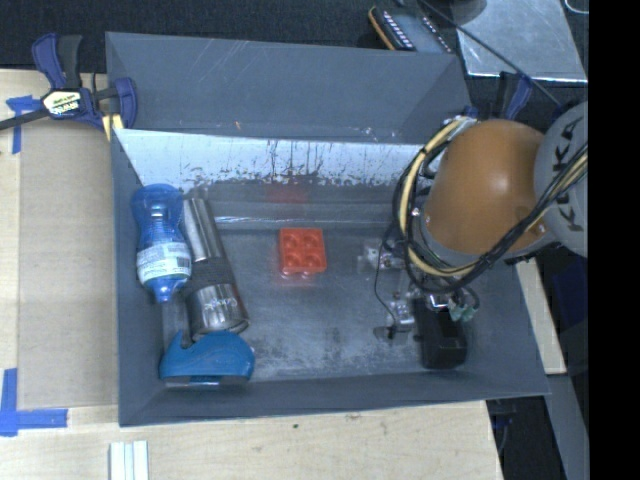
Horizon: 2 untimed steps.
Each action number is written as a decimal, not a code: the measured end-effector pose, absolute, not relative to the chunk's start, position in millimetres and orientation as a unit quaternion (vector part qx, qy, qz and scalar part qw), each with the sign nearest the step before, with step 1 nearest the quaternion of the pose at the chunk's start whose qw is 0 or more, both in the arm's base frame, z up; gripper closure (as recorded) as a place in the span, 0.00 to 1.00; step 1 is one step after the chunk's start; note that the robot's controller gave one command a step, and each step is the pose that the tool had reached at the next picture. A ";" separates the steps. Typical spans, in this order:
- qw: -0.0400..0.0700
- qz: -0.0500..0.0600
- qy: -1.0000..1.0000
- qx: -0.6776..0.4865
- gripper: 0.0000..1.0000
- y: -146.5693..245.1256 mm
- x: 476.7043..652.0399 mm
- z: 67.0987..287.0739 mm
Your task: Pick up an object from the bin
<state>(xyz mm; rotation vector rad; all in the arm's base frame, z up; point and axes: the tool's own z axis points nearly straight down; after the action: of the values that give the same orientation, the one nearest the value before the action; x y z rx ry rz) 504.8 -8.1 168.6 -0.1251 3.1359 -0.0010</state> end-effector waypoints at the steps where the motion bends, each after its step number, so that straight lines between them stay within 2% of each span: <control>1: 0.003 0.000 0.999 -0.039 0.00 -85.2 549.4 166.8; 2: 0.004 0.000 1.000 0.006 0.00 -73.0 552.4 195.2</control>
Offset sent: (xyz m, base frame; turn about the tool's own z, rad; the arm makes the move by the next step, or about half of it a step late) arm 0.0465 -0.0328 0.0425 0.1308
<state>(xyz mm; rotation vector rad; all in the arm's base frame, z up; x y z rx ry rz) 552.4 -73.0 195.2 0.0185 3.1337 -0.0009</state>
